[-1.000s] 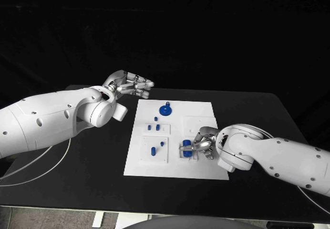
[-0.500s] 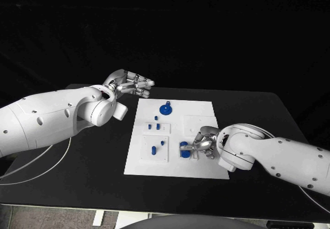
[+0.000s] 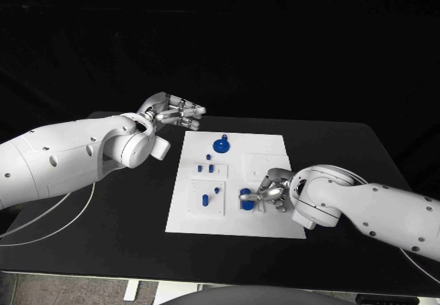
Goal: Assemble the parts on the task board
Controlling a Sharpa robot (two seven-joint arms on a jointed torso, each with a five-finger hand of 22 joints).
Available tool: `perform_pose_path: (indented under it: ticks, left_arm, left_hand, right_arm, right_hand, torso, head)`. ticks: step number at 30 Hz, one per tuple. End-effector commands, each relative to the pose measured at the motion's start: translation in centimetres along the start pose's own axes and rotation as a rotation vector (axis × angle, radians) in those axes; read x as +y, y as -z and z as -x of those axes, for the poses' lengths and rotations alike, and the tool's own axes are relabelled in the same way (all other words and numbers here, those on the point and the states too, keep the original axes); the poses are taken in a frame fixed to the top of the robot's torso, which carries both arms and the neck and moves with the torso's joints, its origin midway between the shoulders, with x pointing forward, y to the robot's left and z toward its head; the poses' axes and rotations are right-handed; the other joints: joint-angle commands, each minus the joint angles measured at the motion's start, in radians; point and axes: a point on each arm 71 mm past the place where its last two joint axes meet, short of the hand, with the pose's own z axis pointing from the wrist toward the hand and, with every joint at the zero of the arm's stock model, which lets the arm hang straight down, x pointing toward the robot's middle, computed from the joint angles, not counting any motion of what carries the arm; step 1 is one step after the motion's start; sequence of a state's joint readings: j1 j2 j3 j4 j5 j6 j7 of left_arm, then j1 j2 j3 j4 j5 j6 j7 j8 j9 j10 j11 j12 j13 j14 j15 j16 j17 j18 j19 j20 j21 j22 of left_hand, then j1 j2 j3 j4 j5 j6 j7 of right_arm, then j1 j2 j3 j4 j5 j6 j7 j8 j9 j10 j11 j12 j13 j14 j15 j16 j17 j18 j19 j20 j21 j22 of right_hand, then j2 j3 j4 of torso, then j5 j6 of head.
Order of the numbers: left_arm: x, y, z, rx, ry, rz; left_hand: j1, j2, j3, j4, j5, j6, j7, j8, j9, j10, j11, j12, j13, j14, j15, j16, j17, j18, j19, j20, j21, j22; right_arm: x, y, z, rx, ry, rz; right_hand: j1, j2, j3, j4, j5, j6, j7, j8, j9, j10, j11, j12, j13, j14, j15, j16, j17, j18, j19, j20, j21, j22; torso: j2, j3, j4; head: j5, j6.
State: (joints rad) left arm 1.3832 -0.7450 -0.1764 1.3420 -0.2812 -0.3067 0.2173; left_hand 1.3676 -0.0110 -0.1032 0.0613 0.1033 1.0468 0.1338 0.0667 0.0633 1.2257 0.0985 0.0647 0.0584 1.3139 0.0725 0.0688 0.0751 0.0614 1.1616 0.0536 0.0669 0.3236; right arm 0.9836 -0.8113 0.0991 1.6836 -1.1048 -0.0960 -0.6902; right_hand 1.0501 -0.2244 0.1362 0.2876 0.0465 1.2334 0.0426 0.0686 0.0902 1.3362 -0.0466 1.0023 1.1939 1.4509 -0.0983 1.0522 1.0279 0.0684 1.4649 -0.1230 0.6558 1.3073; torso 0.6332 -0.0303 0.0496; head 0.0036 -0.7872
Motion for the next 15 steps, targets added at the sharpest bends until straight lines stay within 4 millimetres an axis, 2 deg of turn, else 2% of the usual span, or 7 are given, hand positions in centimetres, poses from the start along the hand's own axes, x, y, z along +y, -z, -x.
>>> perform_pose_path:
  ticks: [1, 5, 7, 9, 10, 11, 15]
  left_arm:
    - [-0.12, -0.03, -0.15, 0.009, 0.008, -0.003]
    - [-0.10, -0.01, -0.12, 0.010, 0.008, -0.002]
    - [-0.08, 0.01, -0.07, 0.009, 0.008, -0.001]
    - [-0.06, 0.03, -0.03, 0.009, 0.008, -0.001]
    - [-0.05, 0.04, -0.01, 0.008, 0.008, -0.001]
    - [-0.05, 0.04, 0.00, 0.008, 0.008, -0.001]
    - [-0.03, 0.07, 0.05, 0.008, 0.008, 0.000]
  left_hand:
    - [-0.009, -0.001, 0.000, 0.005, -0.006, -0.008, 0.000, 0.000, 0.001, -0.008, -0.001, 0.001, 0.001, -0.006, 0.000, -0.004, 0.001, -0.005, 0.006, 0.001, 0.007, -0.001]
    - [-0.009, -0.001, 0.000, 0.005, -0.006, -0.008, 0.000, 0.000, 0.001, -0.008, -0.001, 0.001, 0.001, -0.006, 0.000, -0.004, 0.001, -0.005, 0.006, 0.001, 0.007, -0.001]
    - [-0.009, -0.001, 0.000, 0.005, -0.006, -0.008, 0.000, 0.000, 0.001, -0.008, -0.001, 0.001, 0.001, -0.006, 0.000, -0.004, 0.001, -0.005, 0.006, 0.001, 0.007, -0.001]
    - [-0.010, -0.002, 0.003, 0.006, -0.005, -0.010, 0.001, 0.000, 0.002, -0.009, 0.000, 0.001, 0.001, -0.006, 0.000, -0.004, 0.001, -0.005, 0.007, 0.001, 0.007, -0.006]
    - [-0.010, -0.002, 0.003, 0.006, -0.005, -0.010, 0.001, 0.000, 0.002, -0.009, 0.000, 0.001, 0.001, -0.006, 0.000, -0.004, 0.001, -0.005, 0.007, 0.001, 0.007, -0.006]
    - [-0.010, -0.002, 0.003, 0.006, -0.005, -0.010, 0.001, 0.000, 0.002, -0.009, 0.000, 0.001, 0.001, -0.006, 0.000, -0.004, 0.001, -0.005, 0.007, 0.001, 0.007, -0.006]
    - [-0.010, -0.002, 0.003, 0.006, -0.005, -0.010, 0.001, 0.000, 0.002, -0.009, 0.000, 0.001, 0.001, -0.006, 0.000, -0.004, 0.001, -0.005, 0.007, 0.001, 0.007, -0.006]
  right_arm:
    - [-0.40, -0.06, -0.57, 0.030, 0.022, -0.003]
    - [-0.40, 0.03, -0.52, 0.036, 0.017, 0.028]
    - [-0.34, 0.17, -0.42, 0.026, 0.008, 0.055]
    - [-0.34, 0.29, -0.29, 0.014, 0.005, 0.074]
    - [-0.36, 0.36, -0.21, 0.007, 0.002, 0.083]
    - [-0.38, 0.41, -0.15, 0.003, 0.000, 0.088]
    - [-0.47, 0.70, 0.15, -0.016, -0.006, 0.112]
  right_hand:
    - [0.024, 0.005, 0.010, -0.002, 0.002, -0.010, 0.001, -0.004, -0.001, -0.007, 0.005, -0.005, -0.002, 0.000, -0.005, -0.007, -0.001, -0.005, 0.052, -0.005, -0.008, 0.061]
    - [0.046, 0.006, -0.024, -0.002, 0.002, -0.023, 0.005, -0.004, -0.003, -0.010, 0.007, -0.005, -0.002, 0.000, -0.004, -0.009, -0.001, -0.004, 0.052, -0.004, -0.009, 0.061]
    - [0.056, 0.014, -0.074, 0.000, 0.003, -0.028, 0.006, -0.004, -0.004, -0.011, 0.008, -0.004, -0.001, 0.000, -0.003, -0.010, -0.002, -0.001, 0.052, -0.003, -0.012, 0.060]
    - [0.067, 0.045, -0.155, -0.007, 0.019, -0.028, 0.007, -0.004, -0.001, -0.011, 0.009, -0.001, -0.001, 0.001, -0.001, -0.009, -0.003, 0.001, 0.053, 0.000, -0.009, 0.061]
    - [0.071, 0.091, -0.243, -0.038, 0.067, -0.031, 0.008, -0.004, 0.003, -0.011, 0.009, 0.003, -0.001, 0.001, 0.001, -0.008, -0.004, 0.004, 0.053, 0.002, -0.006, 0.062]
    - [0.068, 0.097, -0.260, -0.043, 0.062, -0.030, 0.007, -0.004, 0.005, -0.011, 0.011, 0.005, -0.001, 0.001, 0.001, -0.007, -0.004, 0.005, 0.053, 0.003, -0.003, 0.062]
    - [0.075, 0.081, -0.260, -0.013, 0.042, -0.031, 0.007, -0.004, 0.013, -0.011, 0.010, 0.011, -0.005, 0.000, 0.001, -0.003, -0.007, 0.008, 0.053, 0.004, 0.003, 0.064]
  torso:
    - [0.000, 0.0003, -0.0003]
    - [0.000, 0.0008, 0.0001]
    - [0.000, 0.0014, -0.0001]
    - [0.000, 0.0024, -0.0005]
    - [0.000, 0.0019, -0.0005]
    - [0.000, 0.0016, -0.0006]
    - [-0.001, 0.0004, -0.0012]
  head:
    - [-0.001, 0.001]
    - [-0.001, 0.003]
    - [-0.002, 0.005]
    - [-0.003, 0.007]
    - [-0.003, 0.007]
    - [-0.003, 0.007]
    - [-0.003, 0.008]
